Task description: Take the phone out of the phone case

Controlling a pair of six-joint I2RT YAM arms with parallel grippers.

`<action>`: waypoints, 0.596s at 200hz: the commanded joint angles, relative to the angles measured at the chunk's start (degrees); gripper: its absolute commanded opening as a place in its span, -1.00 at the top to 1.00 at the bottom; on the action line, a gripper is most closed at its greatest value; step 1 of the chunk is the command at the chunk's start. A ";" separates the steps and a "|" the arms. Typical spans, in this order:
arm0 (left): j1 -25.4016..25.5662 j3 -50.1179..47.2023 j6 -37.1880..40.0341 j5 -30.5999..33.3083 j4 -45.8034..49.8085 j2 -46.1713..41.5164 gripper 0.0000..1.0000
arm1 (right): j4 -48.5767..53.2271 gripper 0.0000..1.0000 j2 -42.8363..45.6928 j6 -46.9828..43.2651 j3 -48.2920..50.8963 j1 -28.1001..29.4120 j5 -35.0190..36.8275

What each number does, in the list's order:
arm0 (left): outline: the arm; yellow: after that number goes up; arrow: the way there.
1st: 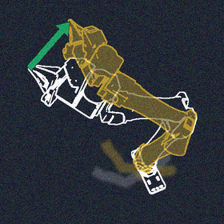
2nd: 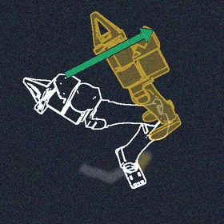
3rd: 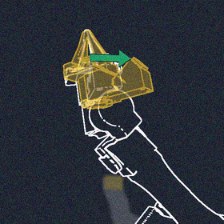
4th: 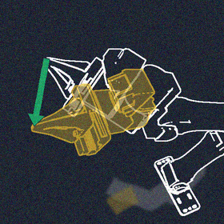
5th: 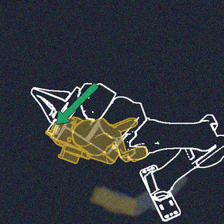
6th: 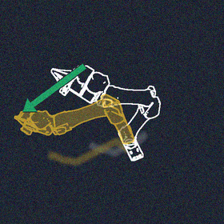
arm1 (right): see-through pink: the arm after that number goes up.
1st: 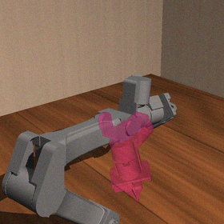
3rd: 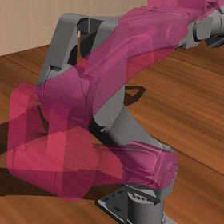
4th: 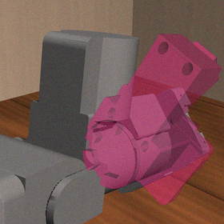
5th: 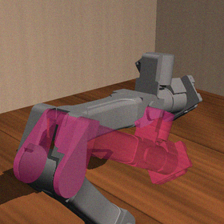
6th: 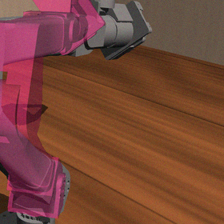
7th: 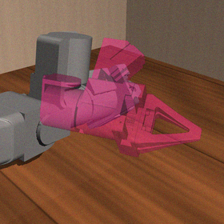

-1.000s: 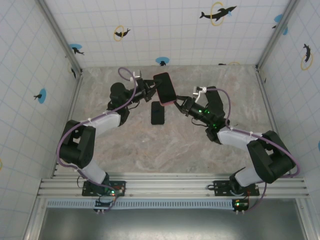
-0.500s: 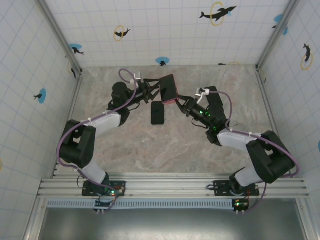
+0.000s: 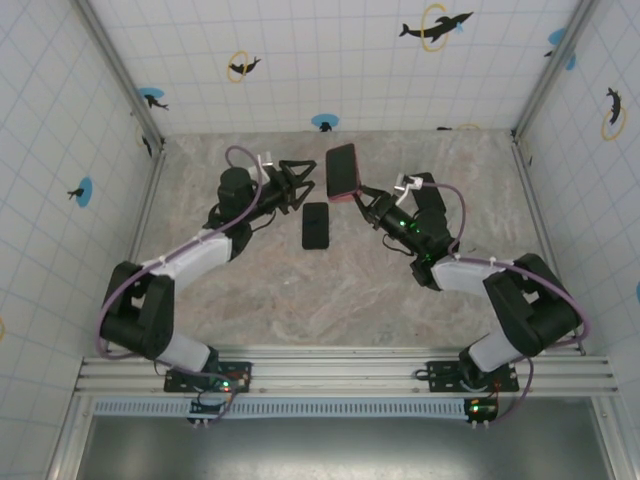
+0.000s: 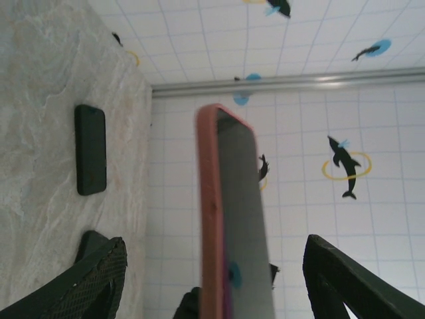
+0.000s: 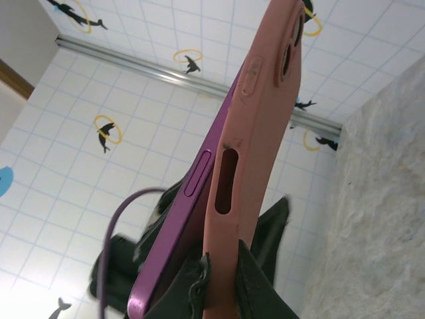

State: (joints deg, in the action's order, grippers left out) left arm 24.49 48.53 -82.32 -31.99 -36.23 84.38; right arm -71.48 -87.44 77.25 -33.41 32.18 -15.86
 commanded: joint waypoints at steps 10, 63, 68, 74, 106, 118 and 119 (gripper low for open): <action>4.42 -5.09 -1.46 8.40 2.28 -6.64 -0.43 | -7.49 1.00 -0.95 -3.51 -2.36 -0.21 5.04; 12.84 -6.25 -7.42 18.52 -0.37 -9.12 -0.33 | -8.86 1.00 -2.69 -6.53 -2.55 0.59 9.28; 13.51 -6.10 -8.27 18.89 -1.71 -8.68 -0.30 | -9.03 1.00 -2.78 -6.67 -2.58 0.75 9.55; 14.09 -5.84 -9.43 19.02 -3.79 -7.94 -0.25 | -9.15 1.00 -2.89 -6.84 -2.55 0.85 9.85; 15.48 -1.24 -10.57 18.09 -5.03 -3.61 -0.13 | -9.38 1.00 -3.43 -7.69 -2.93 1.52 10.67; 15.50 -1.37 -11.62 18.06 -6.87 -2.64 -0.12 | -9.39 1.00 -3.44 -7.86 -2.98 1.74 10.89; 15.50 -1.40 -11.72 18.08 -7.07 -2.60 -0.12 | -9.43 1.00 -3.44 -7.88 -2.98 1.74 10.91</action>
State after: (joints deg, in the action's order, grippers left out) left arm 39.72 44.93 -91.22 -15.53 -38.94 80.12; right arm -72.93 -90.76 71.11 -33.43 33.26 -7.07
